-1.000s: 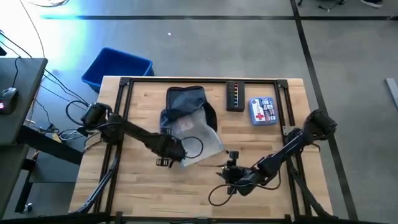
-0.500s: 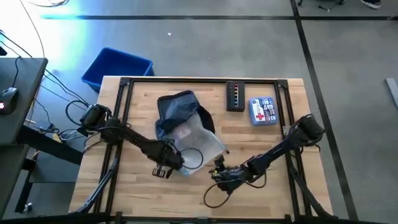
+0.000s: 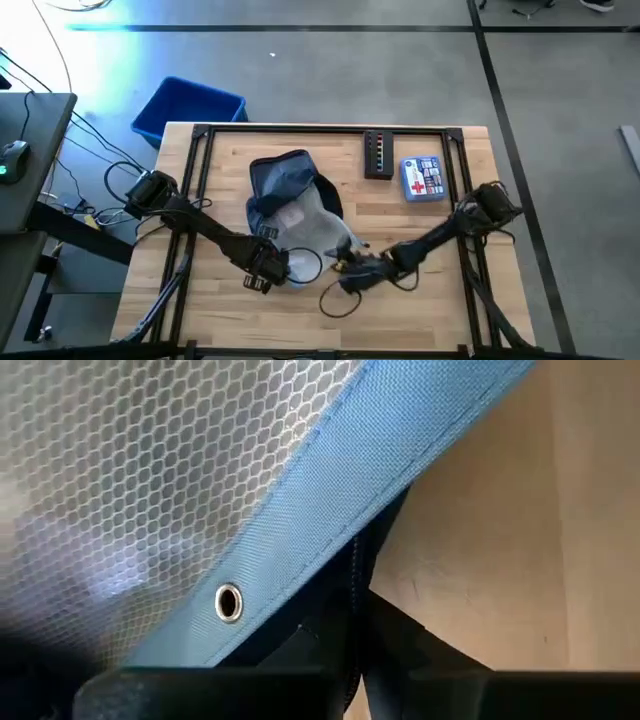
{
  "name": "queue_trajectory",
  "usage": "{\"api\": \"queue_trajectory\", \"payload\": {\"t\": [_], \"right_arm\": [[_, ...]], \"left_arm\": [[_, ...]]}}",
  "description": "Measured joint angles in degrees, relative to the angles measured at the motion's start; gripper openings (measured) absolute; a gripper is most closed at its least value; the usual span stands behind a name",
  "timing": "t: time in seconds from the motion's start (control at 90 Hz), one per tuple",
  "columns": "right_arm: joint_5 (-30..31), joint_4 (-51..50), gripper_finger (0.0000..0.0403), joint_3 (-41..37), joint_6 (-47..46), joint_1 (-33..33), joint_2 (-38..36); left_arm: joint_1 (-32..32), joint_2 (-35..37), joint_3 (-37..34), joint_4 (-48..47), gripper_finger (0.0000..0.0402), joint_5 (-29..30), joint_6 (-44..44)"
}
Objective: Unpack backpack
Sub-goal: Put the white zip bag into the backpack
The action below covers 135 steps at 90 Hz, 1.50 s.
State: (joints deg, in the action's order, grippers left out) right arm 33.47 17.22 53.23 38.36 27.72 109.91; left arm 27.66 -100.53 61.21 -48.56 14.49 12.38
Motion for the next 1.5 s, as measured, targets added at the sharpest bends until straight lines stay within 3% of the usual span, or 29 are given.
{"api": "queue_trajectory", "payload": {"t": [0.144, 0.333, 0.389, 0.7, 0.956, 1.122, 1.311, 1.5], "right_arm": [[2.45, 0.4, 0.0182, -0.02, -3.96, -2.38, 0.48], [8.59, 5.82, 0.0037, -0.04, -9.0, -4.41, 0.36], [11.13, 7.47, 0.0013, -0.04, -9.31, -4.75, 0.19], [9.22, 8.01, 0.0001, -0.04, -13.02, -6.35, -3.66], [-1.32, 11.38, 0.0, -0.02, -16.57, -6.78, -5.25], [-8.47, 11.12, 0.0, 1.49, -23.04, -8.56, -3.93], [-13.95, 10.99, 0.0, 2.32, -25.87, -10.05, -2.04], [-14.8, 9.57, 0.0, 2.32, -25.6, -10.07, -1.46]], "left_arm": [[-0.05, 0.0, 0.0, 4.1, 0.0, 1.74, -2.29], [-0.41, 0.0, 0.0, 15.61, 0.0, 1.96, -9.04], [-0.37, 0.0, 0.0, 19.13, 0.0, 1.95, -10.87], [-1.46, 0.0, 0.0, 35.82, 0.0012, 2.31, -7.53], [-2.14, 0.0, 0.0, 45.01, 0.0064, 2.12, -11.74], [-1.34, 0.0, 0.0, 48.53, 0.0059, 3.21, -17.81], [0.03, 0.26, 0.0, 46.8, 0.0027, 3.07, -14.38], [3.09, 0.52, 2.0, 35.29, 0.0012, 5.0, -11.41]]}}
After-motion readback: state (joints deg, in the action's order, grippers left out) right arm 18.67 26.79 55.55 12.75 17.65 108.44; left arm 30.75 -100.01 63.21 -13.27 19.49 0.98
